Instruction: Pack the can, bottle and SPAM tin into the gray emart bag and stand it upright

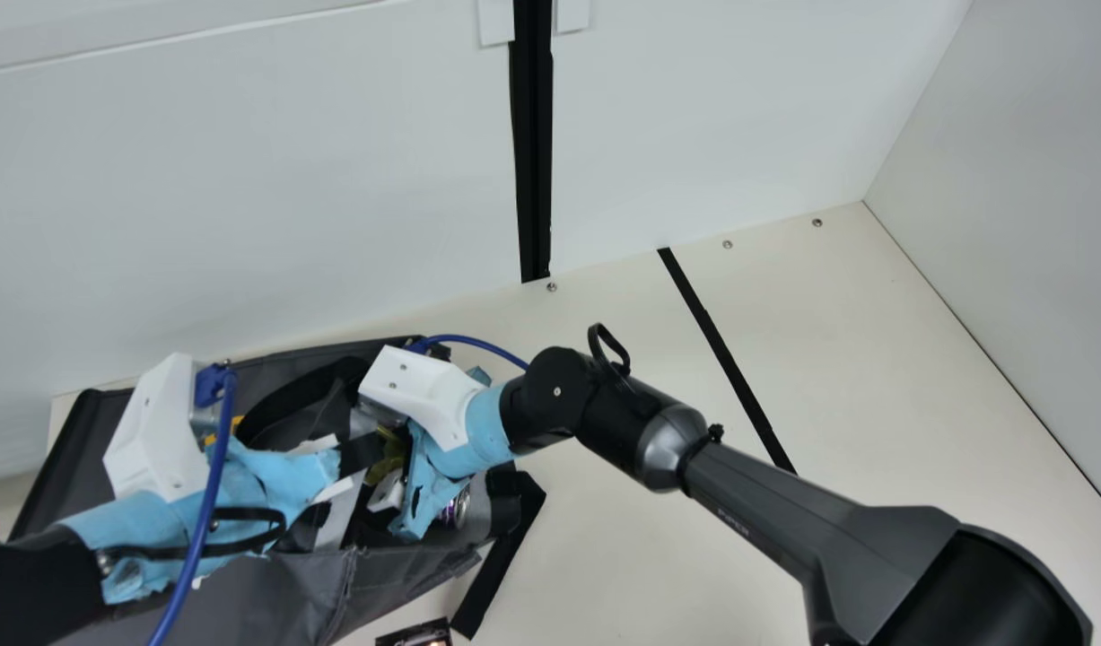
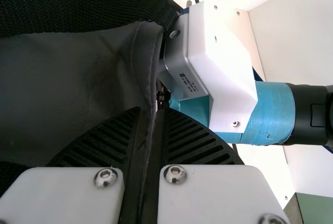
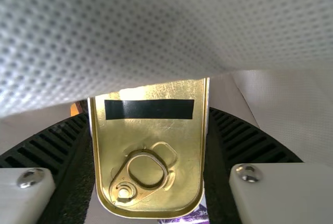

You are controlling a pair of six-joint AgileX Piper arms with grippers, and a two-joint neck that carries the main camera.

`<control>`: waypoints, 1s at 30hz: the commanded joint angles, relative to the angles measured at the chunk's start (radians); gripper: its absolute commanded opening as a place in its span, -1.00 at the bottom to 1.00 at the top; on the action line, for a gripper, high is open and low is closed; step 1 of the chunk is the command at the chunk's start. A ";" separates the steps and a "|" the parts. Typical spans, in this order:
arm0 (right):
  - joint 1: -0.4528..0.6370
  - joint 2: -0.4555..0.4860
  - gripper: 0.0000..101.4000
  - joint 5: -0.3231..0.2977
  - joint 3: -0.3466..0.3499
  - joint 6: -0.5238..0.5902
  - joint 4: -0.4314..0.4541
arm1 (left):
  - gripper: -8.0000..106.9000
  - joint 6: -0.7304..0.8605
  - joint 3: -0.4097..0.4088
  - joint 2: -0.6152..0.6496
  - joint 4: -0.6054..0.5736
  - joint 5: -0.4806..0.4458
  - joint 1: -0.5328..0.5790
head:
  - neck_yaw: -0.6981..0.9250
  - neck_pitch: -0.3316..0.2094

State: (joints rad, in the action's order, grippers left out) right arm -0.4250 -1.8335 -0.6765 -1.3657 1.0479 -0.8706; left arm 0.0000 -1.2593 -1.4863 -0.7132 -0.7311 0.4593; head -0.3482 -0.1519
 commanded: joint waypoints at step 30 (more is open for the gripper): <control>0.135 0.164 0.87 -0.083 0.121 0.080 -0.048 | -1.00 0.000 0.000 0.000 0.000 0.000 0.000 | -0.001 -0.023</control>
State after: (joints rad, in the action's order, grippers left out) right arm -0.2986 -1.6762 -0.7545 -1.2485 1.1246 -0.9152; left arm 0.0000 -1.2593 -1.4863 -0.7132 -0.7311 0.4593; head -0.3482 -0.1519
